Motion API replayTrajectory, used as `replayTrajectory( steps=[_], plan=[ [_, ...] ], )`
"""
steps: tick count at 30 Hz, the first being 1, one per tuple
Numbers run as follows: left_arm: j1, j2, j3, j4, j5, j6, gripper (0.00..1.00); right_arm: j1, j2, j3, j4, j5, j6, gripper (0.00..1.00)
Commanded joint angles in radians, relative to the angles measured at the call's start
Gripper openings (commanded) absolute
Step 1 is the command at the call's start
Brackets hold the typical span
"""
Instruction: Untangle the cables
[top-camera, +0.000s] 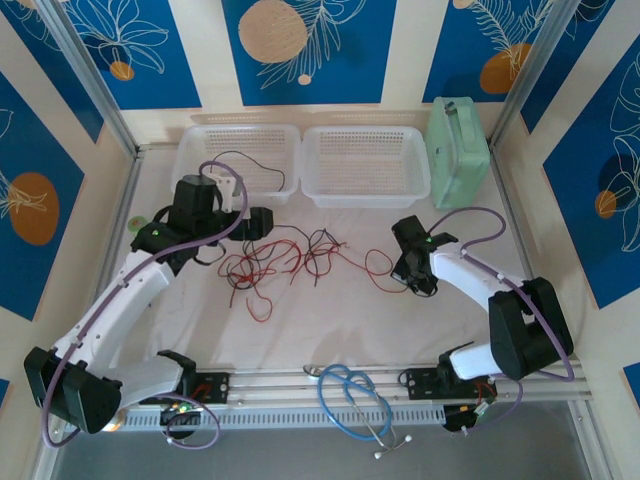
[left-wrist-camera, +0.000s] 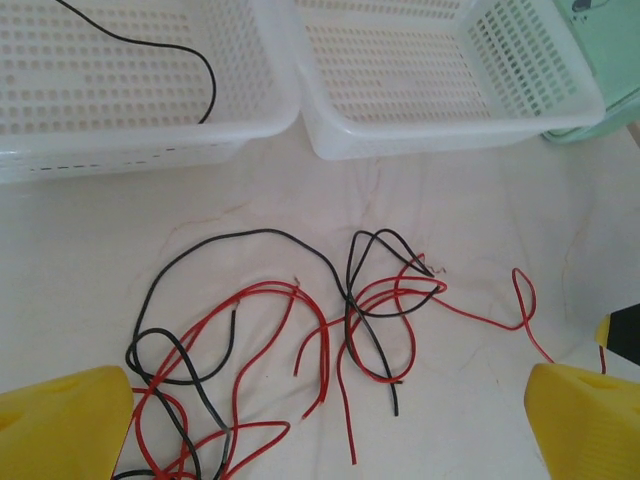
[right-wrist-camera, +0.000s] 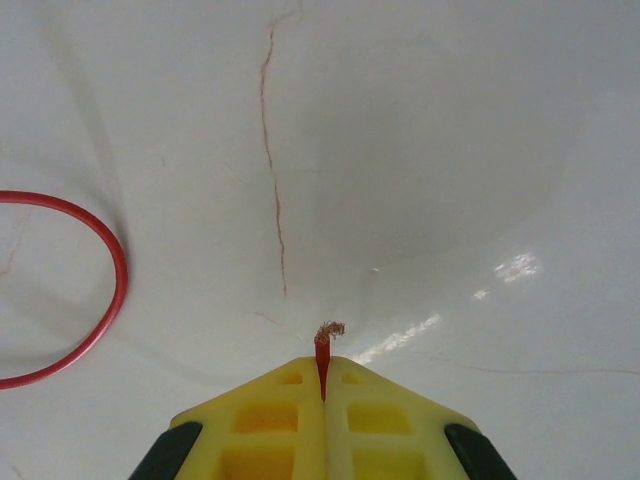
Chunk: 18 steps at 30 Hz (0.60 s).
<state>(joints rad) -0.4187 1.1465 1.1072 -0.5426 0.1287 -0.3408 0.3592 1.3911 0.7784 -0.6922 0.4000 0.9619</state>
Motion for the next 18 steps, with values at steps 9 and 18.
replayTrajectory(
  steps=[9,18],
  plan=[
    [-0.161,0.014,-0.063,0.036,0.007,-0.094,0.93,-0.008,-0.292,0.227,-0.11,-0.046,-0.216,0.0],
    [-0.255,0.107,-0.118,0.211,0.114,-0.2,0.59,-0.024,-0.435,0.531,-0.175,-0.259,-0.475,0.0]
  ],
)
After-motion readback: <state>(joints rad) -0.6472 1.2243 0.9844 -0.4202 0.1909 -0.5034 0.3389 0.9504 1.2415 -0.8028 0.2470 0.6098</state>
